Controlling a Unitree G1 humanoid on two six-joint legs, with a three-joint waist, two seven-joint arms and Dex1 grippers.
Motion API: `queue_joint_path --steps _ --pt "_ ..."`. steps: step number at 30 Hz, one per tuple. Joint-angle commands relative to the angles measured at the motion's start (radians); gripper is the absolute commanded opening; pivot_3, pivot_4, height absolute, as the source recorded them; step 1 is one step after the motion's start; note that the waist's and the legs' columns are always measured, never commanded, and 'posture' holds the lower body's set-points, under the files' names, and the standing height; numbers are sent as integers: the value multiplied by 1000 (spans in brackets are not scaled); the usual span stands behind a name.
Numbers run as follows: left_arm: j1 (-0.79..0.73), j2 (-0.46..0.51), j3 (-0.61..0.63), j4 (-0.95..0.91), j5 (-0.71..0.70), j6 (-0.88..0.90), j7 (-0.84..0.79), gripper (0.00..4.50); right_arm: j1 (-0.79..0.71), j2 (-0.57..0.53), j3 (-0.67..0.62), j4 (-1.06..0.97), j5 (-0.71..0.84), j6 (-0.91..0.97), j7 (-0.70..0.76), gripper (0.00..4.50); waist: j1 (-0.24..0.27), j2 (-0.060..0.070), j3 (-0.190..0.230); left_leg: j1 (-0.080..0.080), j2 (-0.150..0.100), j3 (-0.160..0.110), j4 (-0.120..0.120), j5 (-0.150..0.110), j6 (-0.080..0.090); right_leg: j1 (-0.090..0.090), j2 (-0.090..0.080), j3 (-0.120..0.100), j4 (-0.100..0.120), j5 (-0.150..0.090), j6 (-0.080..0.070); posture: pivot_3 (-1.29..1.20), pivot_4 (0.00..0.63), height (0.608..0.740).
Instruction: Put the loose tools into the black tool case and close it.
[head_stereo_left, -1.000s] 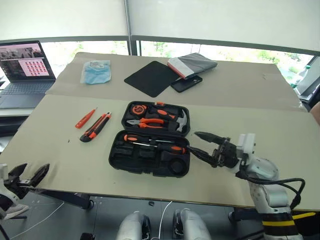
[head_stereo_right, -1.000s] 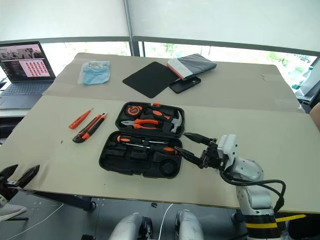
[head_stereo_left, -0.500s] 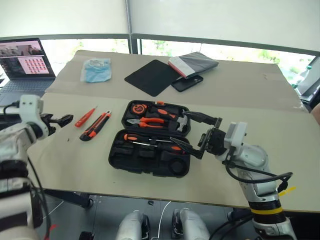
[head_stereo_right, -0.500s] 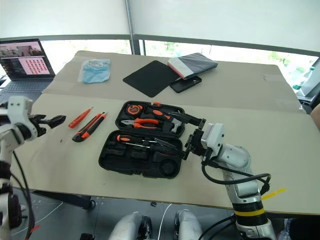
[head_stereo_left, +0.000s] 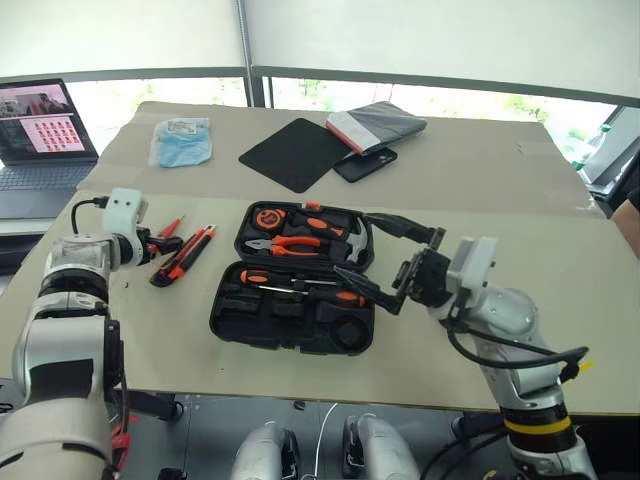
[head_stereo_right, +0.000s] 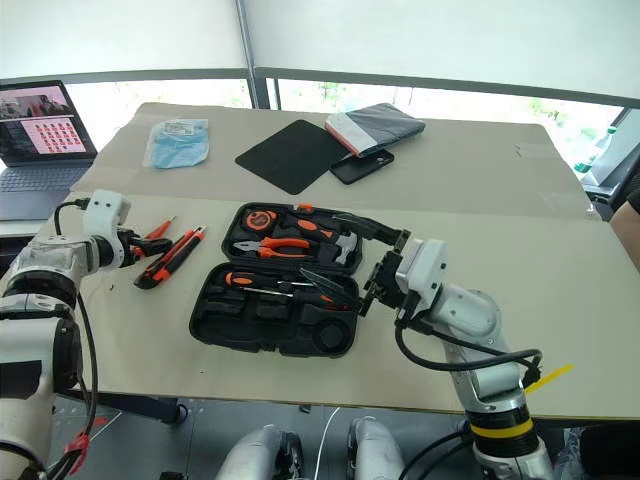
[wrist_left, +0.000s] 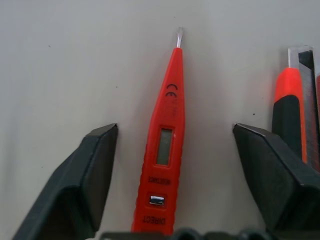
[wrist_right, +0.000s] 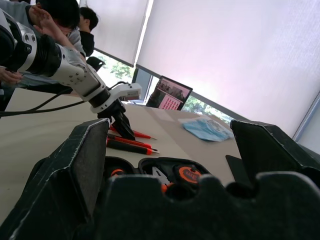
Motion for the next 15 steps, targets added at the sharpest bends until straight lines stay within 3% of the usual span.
queue_joint_path --steps 1,2,3,6,12,15 --pt "17 9 18 38 15 11 24 2340 8 -12 -22 -68 10 11 -28 4500 -3 0 0 1 0 0 0 0 0 0 -1 1 2 0 0 0 150 740" --pt "25 9 25 39 11 9 24 2121 9 -14 -22 -70 10 13 -30 4500 -3 0 0 2 0 0 1 0 0 0 -1 1 4 0 0 0 150 740" --pt "31 8 34 41 5 11 23 1564 10 -16 -22 -71 10 14 -32 4500 -4 0 0 3 0 0 1 0 0 0 -2 1 5 0 0 0 150 740" --pt "53 7 61 39 -7 0 17 566 9 -22 -25 -68 13 14 -32 4500 -3 0 0 4 0 0 1 0 0 0 -2 3 7 -1 -1 0 150 740" --pt "97 33 217 -18 -126 -241 -62 481 10 -30 -22 -50 12 4 -19 4500 -3 -1 0 4 1 0 1 0 0 0 -6 3 7 -1 -1 0 150 740" --pt "125 55 260 -100 -191 -384 -284 481 19 -43 -33 -48 19 1 -7 4500 1 -2 1 1 1 0 1 0 0 -1 -7 2 7 -1 -1 0 150 740"
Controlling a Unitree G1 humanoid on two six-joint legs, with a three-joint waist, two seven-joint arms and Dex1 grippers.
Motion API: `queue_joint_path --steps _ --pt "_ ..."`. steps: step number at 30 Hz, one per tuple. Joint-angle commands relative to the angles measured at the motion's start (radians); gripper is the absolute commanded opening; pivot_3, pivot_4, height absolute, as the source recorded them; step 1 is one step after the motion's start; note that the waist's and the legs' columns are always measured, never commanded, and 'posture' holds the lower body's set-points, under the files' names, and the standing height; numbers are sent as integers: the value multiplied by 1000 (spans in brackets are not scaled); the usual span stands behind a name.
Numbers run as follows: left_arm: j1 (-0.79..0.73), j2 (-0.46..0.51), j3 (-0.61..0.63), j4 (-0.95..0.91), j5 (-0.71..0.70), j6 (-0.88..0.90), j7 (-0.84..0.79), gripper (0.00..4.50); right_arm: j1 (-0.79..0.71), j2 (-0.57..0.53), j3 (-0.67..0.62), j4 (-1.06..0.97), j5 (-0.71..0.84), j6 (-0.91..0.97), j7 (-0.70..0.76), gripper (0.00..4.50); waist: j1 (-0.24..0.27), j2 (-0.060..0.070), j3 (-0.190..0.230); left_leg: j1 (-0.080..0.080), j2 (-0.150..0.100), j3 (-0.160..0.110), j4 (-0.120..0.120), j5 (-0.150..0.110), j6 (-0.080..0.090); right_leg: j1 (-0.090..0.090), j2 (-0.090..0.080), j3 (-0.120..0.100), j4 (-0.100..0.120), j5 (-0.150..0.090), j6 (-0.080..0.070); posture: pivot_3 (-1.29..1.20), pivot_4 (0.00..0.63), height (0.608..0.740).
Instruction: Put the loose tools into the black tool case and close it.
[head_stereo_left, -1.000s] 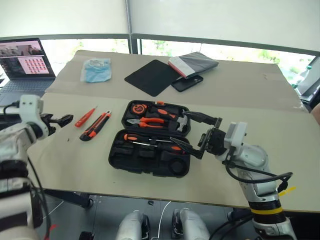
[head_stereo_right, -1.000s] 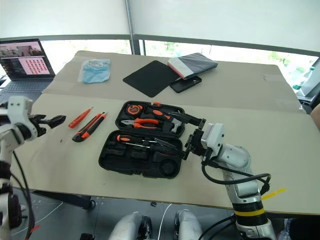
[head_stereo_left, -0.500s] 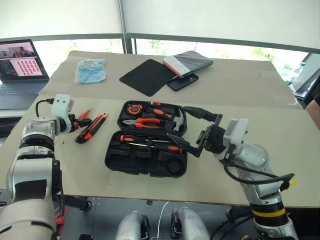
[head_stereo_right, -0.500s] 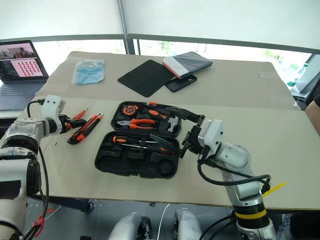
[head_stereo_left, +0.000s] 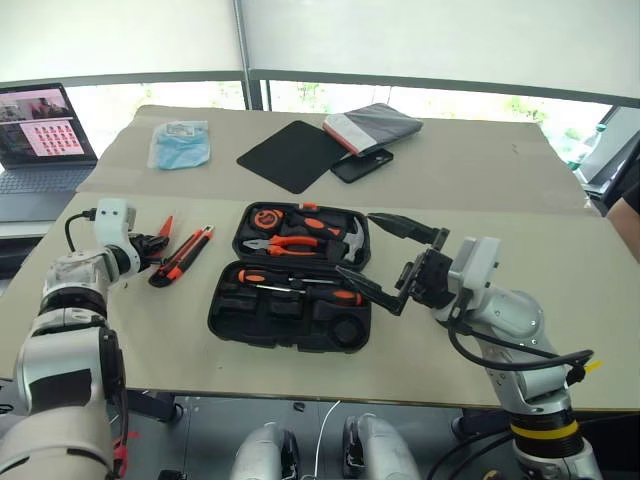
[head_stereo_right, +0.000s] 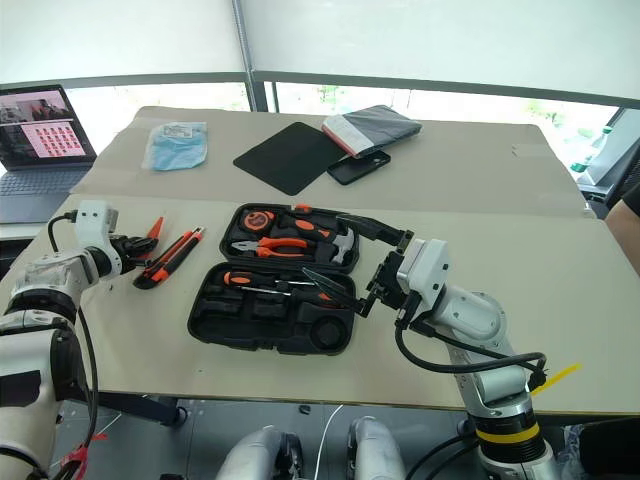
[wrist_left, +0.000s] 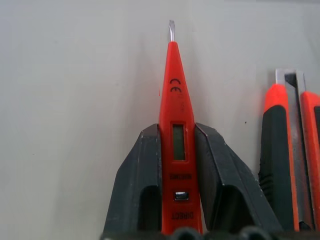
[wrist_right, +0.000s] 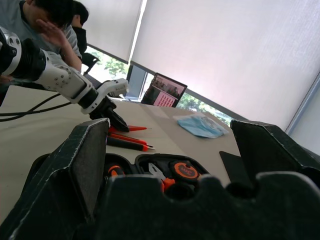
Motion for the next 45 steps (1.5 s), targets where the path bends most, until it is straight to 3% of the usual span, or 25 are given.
queue_joint_path --steps 1,4,8,10,12,18,27,36,45 --pt "4 59 49 -144 -88 -143 -284 481 11 -26 -41 -18 23 -14 17 4500 2 -1 1 -1 0 0 0 0 0 0 0 -1 0 0 0 0 150 740" --pt "59 80 4 -318 -132 -115 -534 481 32 -79 -68 -19 33 -18 58 4500 6 -2 1 -3 -1 0 2 -1 1 -1 1 -2 -1 2 -4 0 150 740" --pt "141 83 -50 -626 -229 86 -683 481 51 -141 -106 -20 65 -11 107 4500 10 -2 1 -3 -2 0 3 -2 3 1 -1 -2 -1 0 -1 0 150 740" --pt "196 95 -136 -826 -236 159 -746 481 58 -183 -125 -46 123 49 139 4500 7 -2 1 -3 -2 -1 4 -2 4 1 -1 -1 -1 -2 3 0 150 740" --pt "230 104 -240 -963 -176 161 -772 481 71 -226 -124 -75 157 115 156 4500 7 -2 1 -3 -2 -1 5 -2 4 2 -1 -1 -1 -2 3 0 150 740" --pt "234 113 -417 -1139 -50 183 -753 481 134 -288 -105 -122 150 173 173 4500 7 -2 1 -3 -1 -3 5 -3 5 2 -2 0 -1 -2 3 0 150 740" --pt "199 66 -560 -1072 93 77 -736 481 226 -279 -128 -182 148 204 133 4500 17 -2 1 -3 -2 -4 5 -4 7 2 -2 0 -1 -2 3 0 150 740" --pt "145 27 -583 -1003 149 93 -694 481 253 -264 -123 -175 136 177 128 4500 29 -2 1 -5 -2 -5 8 -5 10 2 0 -1 -1 -3 5 0 150 740" --pt "93 41 -652 -959 221 68 -759 481 241 -260 -117 -160 137 178 139 4500 29 -2 1 -5 -2 -5 9 -6 11 3 1 -1 -1 -3 5 0 150 740"
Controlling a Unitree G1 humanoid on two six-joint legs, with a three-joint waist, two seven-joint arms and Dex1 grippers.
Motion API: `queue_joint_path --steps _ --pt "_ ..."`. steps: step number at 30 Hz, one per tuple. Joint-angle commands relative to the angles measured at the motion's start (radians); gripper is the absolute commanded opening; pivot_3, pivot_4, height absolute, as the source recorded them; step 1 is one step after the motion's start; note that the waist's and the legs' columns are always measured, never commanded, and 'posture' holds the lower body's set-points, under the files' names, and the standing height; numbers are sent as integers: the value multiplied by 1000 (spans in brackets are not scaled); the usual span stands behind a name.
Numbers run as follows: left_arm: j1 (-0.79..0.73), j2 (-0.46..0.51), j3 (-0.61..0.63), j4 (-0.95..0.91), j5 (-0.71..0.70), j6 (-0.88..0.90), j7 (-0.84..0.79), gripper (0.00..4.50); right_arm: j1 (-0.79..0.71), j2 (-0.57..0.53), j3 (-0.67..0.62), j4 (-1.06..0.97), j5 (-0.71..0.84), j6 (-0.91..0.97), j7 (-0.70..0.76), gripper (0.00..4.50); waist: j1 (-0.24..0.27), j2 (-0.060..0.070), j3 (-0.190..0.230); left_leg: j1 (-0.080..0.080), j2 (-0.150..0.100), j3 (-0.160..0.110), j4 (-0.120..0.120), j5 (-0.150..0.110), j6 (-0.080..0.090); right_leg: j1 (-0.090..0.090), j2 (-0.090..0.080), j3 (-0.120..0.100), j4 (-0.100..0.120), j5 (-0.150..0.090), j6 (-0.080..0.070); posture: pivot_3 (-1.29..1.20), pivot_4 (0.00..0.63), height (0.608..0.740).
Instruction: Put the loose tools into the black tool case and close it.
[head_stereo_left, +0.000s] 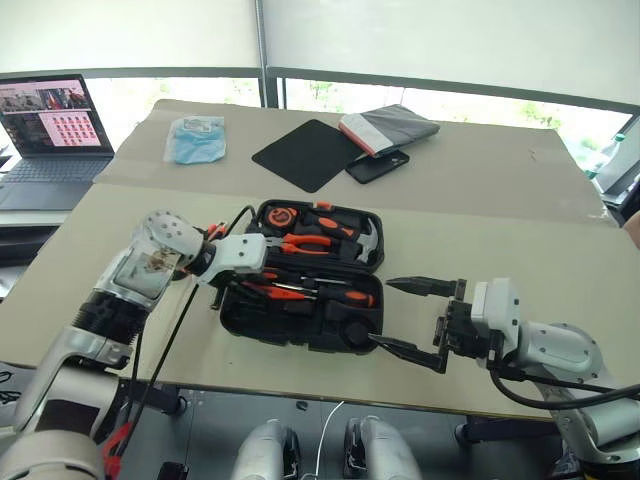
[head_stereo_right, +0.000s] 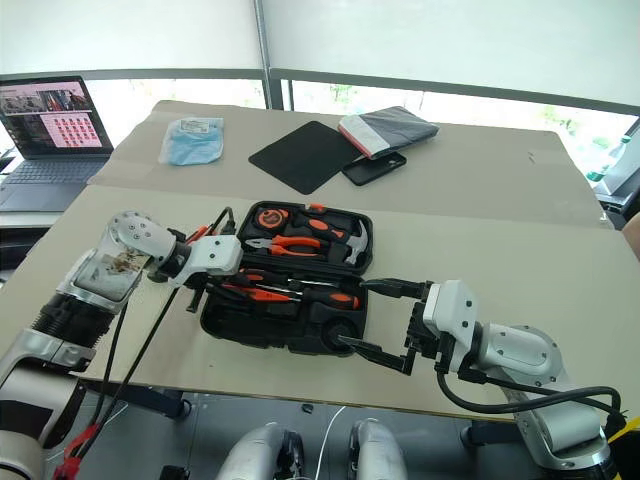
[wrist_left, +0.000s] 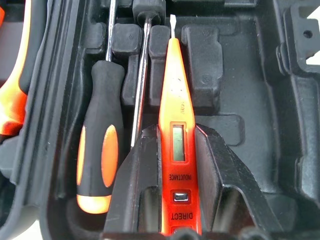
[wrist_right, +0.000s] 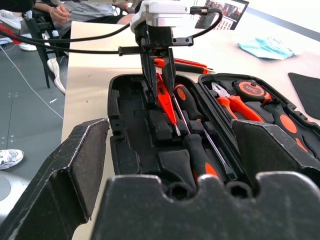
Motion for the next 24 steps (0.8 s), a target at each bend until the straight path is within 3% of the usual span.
queue_joint_path --steps 1,17,24 --pt "-28 19 -38 8 58 12 -28 481 -18 1 -16 -9 4 -18 6 4500 0 0 0 0 0 0 0 0 0 0 0 0 0 0 0 0 150 740" --pt "14 9 -81 -108 110 122 -17 481 -34 10 2 -14 8 -1 -8 4500 -2 0 0 1 0 0 0 0 0 0 1 1 0 0 0 0 150 740" --pt "17 -23 -64 -82 97 91 2 481 -56 22 25 -8 2 10 -14 4500 -1 2 -1 1 0 0 0 0 0 1 1 1 0 0 0 0 150 740"
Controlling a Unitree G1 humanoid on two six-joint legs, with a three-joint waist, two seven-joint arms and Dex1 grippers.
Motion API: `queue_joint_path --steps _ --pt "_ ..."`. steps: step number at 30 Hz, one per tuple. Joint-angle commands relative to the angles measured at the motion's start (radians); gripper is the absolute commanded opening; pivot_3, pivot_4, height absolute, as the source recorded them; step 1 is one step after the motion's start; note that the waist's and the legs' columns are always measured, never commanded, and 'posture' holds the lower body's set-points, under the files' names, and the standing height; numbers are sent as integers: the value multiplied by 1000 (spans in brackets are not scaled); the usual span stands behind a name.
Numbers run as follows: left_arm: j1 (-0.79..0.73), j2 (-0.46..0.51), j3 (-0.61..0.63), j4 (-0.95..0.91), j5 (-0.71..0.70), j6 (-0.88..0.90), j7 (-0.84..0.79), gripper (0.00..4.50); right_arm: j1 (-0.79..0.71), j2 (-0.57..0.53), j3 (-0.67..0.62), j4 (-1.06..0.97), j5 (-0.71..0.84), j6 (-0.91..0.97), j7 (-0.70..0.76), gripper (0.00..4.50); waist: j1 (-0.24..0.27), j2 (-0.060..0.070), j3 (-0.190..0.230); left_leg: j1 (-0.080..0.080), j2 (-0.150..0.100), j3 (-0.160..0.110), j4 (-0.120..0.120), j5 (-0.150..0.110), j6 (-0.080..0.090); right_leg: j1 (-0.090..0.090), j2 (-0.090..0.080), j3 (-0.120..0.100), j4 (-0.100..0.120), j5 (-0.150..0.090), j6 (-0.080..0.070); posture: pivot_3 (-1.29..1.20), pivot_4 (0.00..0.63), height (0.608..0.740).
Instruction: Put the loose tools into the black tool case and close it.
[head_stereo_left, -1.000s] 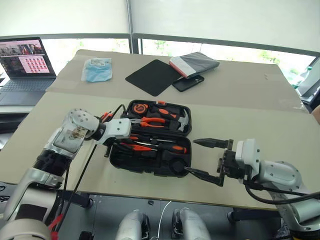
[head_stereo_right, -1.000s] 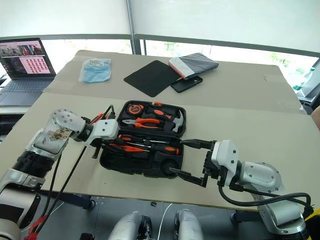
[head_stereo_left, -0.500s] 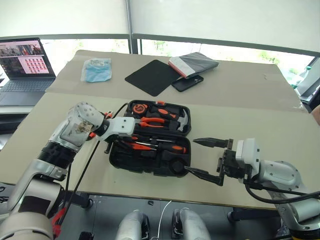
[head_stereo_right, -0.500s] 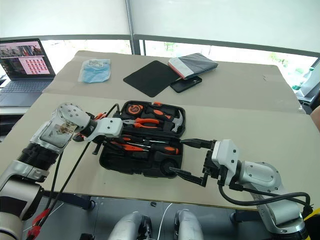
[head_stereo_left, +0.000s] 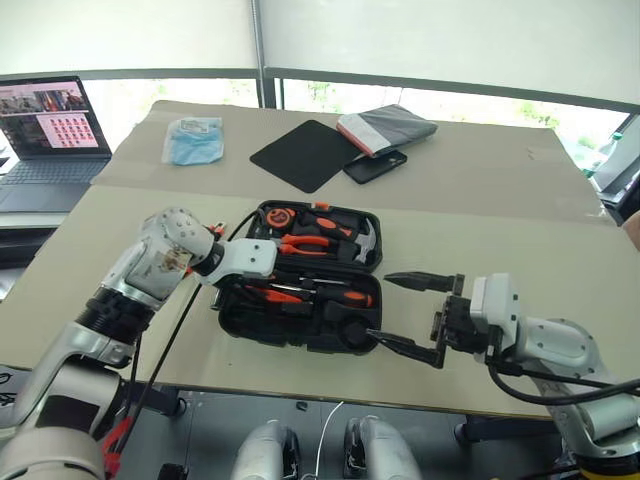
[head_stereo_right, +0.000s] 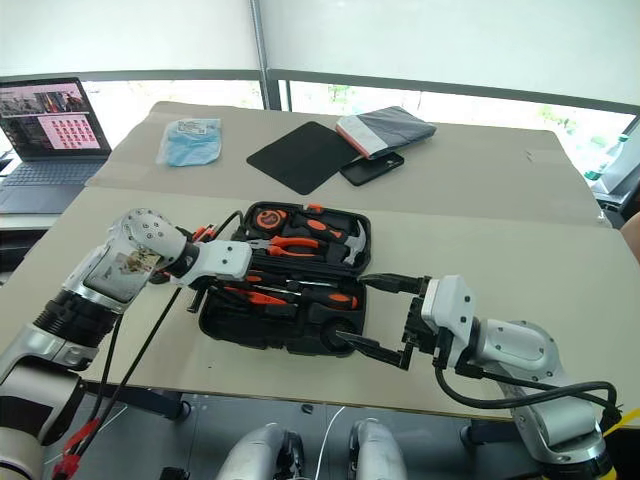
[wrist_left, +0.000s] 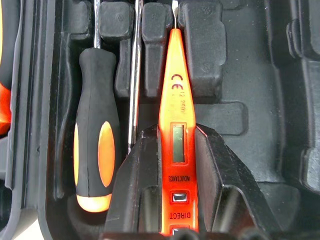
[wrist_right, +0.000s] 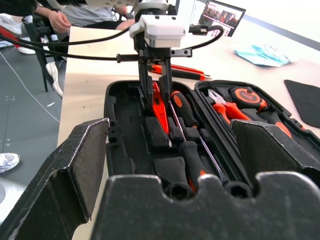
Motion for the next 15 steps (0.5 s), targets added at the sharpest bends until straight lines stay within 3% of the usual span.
queue_joint_path --steps 1,2,3,5,10,15 --pt "20 -29 3 21 -25 -9 5 481 -21 8 2 -15 2 7 -11 4500 0 0 0 0 0 0 0 0 0 0 0 0 0 0 0 0 150 740" --pt "18 -35 22 22 -47 -14 4 481 -24 9 5 -15 2 9 -12 4500 0 1 0 0 0 0 0 0 0 0 0 0 0 0 0 0 150 740" --pt "16 -44 46 22 -69 -11 9 1278 -25 10 7 -15 3 10 -13 4500 1 1 0 0 0 0 0 0 0 0 0 0 0 0 0 0 150 740" --pt "13 -43 90 26 -105 -20 10 1714 -28 11 11 -14 5 12 -13 4500 3 1 0 -1 0 0 1 -1 1 0 -1 -1 0 0 0 0 150 740" --pt "1 -44 224 34 -253 -67 -2 3565 -32 11 14 -10 11 22 -8 4500 1 1 0 -6 0 -2 8 -2 2 -2 -1 -2 1 0 1 0 150 740" --pt "18 -22 258 59 -284 -121 -17 3565 -39 14 16 1 11 26 -3 4500 1 1 0 -5 0 -2 8 -2 3 -1 -1 -2 2 0 1 0 150 740"
